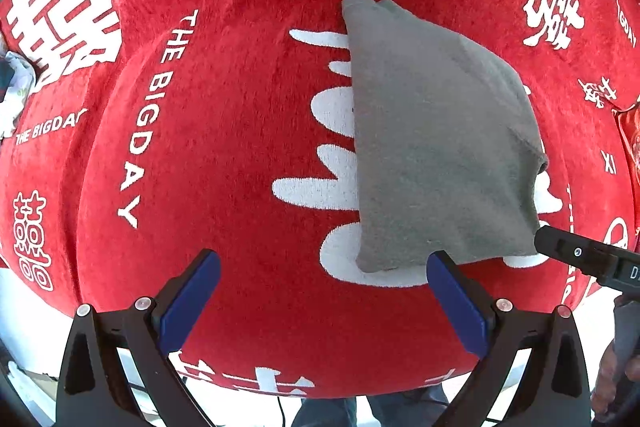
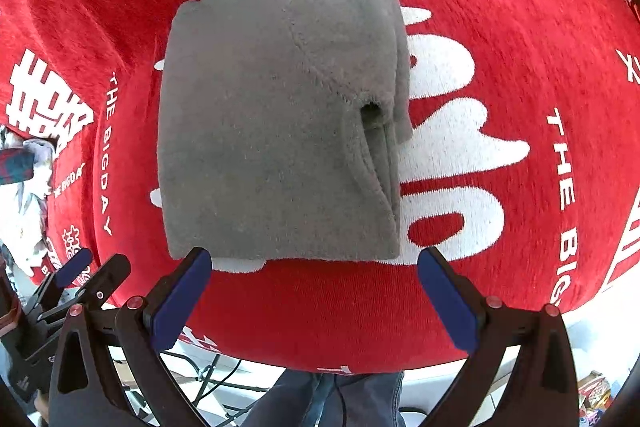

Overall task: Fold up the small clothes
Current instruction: 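Press the folded sweater flat with the right tool, then withdraw both tools, then move both open tools to the edge of the folded grey sweater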

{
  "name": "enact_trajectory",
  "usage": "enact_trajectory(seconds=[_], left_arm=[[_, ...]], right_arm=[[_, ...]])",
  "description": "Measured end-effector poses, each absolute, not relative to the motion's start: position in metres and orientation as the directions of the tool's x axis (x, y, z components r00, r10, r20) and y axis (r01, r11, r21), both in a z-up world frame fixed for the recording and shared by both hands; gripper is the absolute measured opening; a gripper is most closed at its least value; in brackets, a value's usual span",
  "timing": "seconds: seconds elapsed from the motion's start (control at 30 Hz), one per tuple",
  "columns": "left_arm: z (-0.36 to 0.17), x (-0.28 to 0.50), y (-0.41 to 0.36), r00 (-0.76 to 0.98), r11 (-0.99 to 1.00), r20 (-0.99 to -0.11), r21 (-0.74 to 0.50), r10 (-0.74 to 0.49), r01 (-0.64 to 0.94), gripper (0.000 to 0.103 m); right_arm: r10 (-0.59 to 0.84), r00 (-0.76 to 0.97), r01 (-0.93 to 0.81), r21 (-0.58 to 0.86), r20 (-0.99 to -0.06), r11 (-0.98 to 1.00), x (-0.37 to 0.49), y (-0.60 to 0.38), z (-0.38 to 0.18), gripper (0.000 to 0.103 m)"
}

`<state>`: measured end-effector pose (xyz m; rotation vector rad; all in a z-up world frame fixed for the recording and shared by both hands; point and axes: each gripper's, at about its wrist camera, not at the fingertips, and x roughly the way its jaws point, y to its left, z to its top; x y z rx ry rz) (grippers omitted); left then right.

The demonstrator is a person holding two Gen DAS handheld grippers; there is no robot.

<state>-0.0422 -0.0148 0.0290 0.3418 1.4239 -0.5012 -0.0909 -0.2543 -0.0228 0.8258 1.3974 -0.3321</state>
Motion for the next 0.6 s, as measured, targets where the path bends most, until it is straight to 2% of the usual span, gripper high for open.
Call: enact_trajectory(seconds=[0.6], left_arm=[[-0.01, -0.017, 0.0, 0.019, 0.884, -1.0, -0.01, -0.021, 0.468, 0.103]], right_arm=[[0.28, 0.192, 0.712, 0.33, -0.941, 0.62, -0.096, -0.293, -0.044, 0.102]])
